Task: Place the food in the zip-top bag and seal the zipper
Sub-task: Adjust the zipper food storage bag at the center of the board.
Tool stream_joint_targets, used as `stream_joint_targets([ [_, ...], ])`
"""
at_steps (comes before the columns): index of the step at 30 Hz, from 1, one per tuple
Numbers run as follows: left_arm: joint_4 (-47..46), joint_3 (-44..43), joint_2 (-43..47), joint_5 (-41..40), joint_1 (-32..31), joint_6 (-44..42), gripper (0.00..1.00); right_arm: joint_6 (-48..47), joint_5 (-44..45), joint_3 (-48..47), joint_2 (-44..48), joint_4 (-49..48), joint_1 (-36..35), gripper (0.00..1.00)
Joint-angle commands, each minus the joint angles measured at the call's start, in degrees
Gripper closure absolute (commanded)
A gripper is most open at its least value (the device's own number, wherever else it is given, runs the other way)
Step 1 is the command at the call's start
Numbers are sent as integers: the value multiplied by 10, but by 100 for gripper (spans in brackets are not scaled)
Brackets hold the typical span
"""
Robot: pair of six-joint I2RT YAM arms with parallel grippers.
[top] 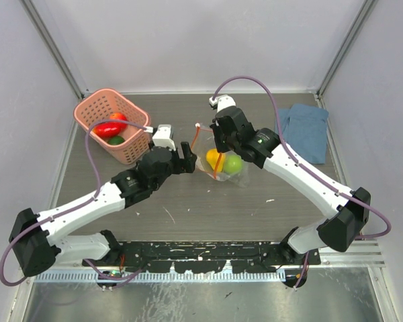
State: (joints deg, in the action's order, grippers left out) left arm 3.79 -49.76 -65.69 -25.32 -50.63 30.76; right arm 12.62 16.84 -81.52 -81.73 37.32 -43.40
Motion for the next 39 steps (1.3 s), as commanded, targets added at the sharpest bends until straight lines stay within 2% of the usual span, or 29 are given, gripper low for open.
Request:
stream_joint_targets([
  [1, 20, 3, -15, -2, -2, 27, 20, 3, 5, -2, 22, -33, -2, 100],
  [7, -12, -5, -64, 26, -2, 38, 35, 4, 2, 0, 22, -34, -3, 100],
  [9, -30, -2, -75, 39, -2, 45, 43, 4, 3, 1, 22, -34, -2, 100],
  [13, -64, -3, -93, 61, -2, 54, 66, 4, 6, 3, 22, -34, -3, 100],
  [18, -70, -26, -85, 86, -1, 52, 99, 1, 18, 1, 24, -28, -3, 100],
  [32, 6, -131, -46, 172, -1, 43, 100, -24, 99, -23, 18, 31, 1, 100],
  [39, 30, -127, -61, 188, 21, 51, 100, -21, 76, -13, -6, 35, 4, 100],
])
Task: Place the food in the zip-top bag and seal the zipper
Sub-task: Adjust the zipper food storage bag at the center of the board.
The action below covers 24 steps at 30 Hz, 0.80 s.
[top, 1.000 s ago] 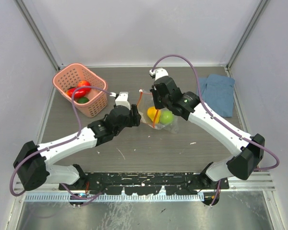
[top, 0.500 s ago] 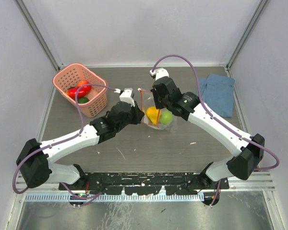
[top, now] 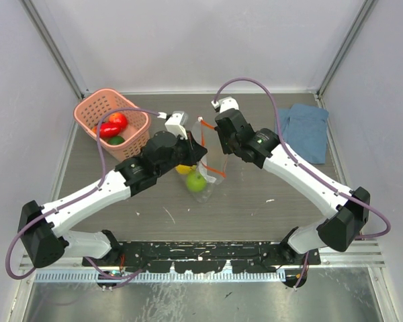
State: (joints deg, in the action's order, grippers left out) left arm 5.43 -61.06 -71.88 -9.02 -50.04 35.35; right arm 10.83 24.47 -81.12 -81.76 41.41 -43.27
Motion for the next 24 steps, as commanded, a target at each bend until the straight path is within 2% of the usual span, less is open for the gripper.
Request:
stream_joint_targets([
  [1, 15, -11, -1, 29, 17, 7, 100, -2, -5, -18, -9, -6, 2, 100],
  [13, 37, -22, 11, 18, 18, -18, 100, -4, 14, -20, 9, -20, 2, 100],
  [19, 77, -27, 17, -34, 18, -44, 100, -14, 59, -19, 29, -16, 7, 100],
  [24, 89, -37, 24, -46, 19, -61, 100, -21, 68, -22, 39, -15, 11, 100],
])
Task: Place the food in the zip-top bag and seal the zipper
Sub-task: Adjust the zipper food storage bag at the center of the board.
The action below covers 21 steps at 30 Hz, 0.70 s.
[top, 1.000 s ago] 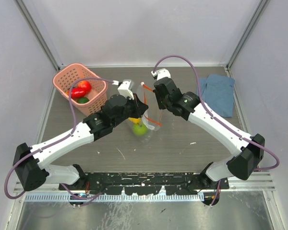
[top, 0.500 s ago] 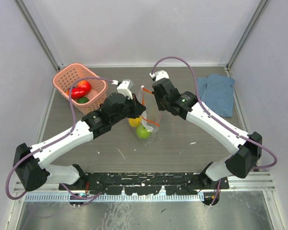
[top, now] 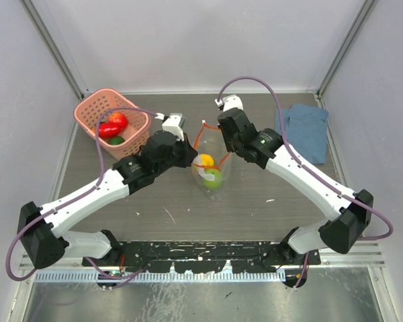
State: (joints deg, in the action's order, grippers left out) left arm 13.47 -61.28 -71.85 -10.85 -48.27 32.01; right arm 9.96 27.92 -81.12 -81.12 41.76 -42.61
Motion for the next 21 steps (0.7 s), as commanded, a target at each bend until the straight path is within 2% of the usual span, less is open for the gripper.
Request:
stream_joint_targets([
  [1, 12, -39, 22, -28, 1, -31, 100, -13, 31, -22, 33, -21, 4, 100],
  [13, 18, -68, -5, -38, 0, -54, 95, -14, 30, -15, 36, -28, 5, 100],
  [21, 13, -71, -5, -26, 1, -54, 82, -15, 29, -15, 35, -35, 5, 100],
])
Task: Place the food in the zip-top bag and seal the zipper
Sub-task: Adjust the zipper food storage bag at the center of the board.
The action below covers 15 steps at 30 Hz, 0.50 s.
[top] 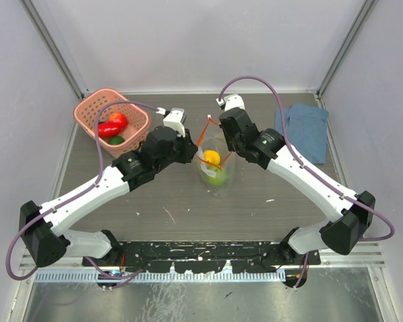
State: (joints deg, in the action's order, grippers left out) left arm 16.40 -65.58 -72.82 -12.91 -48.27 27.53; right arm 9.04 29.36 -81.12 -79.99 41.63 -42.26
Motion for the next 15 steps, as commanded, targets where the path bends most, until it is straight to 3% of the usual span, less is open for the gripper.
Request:
stream_joint_targets([
  [1, -15, -29, 6, -5, 1, -9, 80, -6, 15, -16, 23, -34, 2, 100],
  [15, 53, -63, 48, -12, 50, -48, 46, -7, 27, -14, 26, -38, 7, 100],
])
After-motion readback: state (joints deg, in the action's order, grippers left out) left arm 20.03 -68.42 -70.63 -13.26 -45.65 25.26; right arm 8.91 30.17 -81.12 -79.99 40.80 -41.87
